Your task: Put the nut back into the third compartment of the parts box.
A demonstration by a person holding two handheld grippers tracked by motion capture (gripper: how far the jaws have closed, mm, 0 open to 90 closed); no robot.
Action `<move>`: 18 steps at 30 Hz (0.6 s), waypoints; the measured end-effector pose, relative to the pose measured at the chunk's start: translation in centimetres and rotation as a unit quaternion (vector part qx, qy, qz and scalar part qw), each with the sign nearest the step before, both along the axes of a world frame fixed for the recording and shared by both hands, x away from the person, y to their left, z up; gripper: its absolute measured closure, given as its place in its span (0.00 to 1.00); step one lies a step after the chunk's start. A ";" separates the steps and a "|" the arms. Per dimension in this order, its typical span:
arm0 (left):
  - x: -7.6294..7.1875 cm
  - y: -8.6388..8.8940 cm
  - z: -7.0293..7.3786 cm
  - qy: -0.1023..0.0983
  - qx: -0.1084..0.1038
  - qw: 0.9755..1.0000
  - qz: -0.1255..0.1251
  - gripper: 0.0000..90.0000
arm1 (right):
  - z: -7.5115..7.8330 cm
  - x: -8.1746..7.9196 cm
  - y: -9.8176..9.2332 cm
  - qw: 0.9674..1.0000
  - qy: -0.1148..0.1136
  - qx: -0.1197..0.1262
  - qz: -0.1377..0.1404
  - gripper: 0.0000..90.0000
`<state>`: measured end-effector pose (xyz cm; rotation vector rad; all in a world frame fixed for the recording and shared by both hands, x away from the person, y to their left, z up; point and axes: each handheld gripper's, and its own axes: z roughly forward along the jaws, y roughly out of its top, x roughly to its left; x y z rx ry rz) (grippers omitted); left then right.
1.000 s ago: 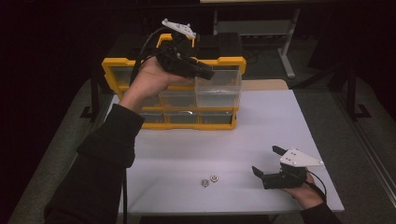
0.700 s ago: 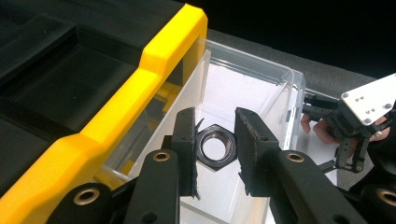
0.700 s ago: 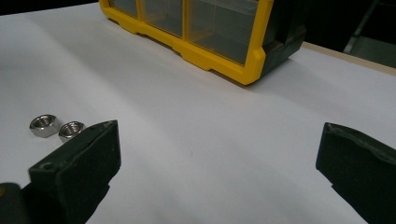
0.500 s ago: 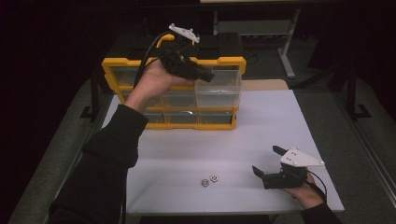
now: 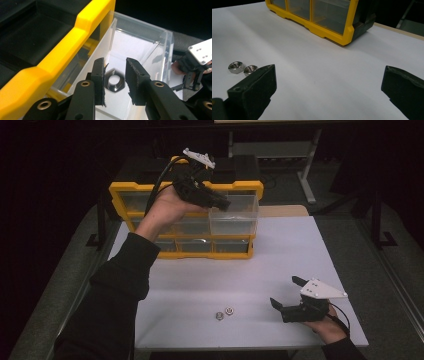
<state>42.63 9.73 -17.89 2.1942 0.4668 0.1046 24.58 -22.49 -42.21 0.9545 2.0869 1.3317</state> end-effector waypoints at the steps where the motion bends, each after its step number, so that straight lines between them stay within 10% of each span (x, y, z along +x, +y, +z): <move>1: -0.1 0.0 0.1 0.000 -0.006 1.000 0.001 0.77 | 0.0 0.0 0.0 1.000 0.000 0.000 0.000 0.00; 7: -0.5 0.6 0.9 0.001 -0.018 1.000 -0.013 1.00 | 0.0 0.0 0.0 1.000 0.000 0.000 0.000 0.00; 18: -1.8 2.9 2.2 0.000 -0.038 0.999 -0.017 1.00 | 0.0 0.0 0.1 1.000 0.001 -0.001 -0.001 0.00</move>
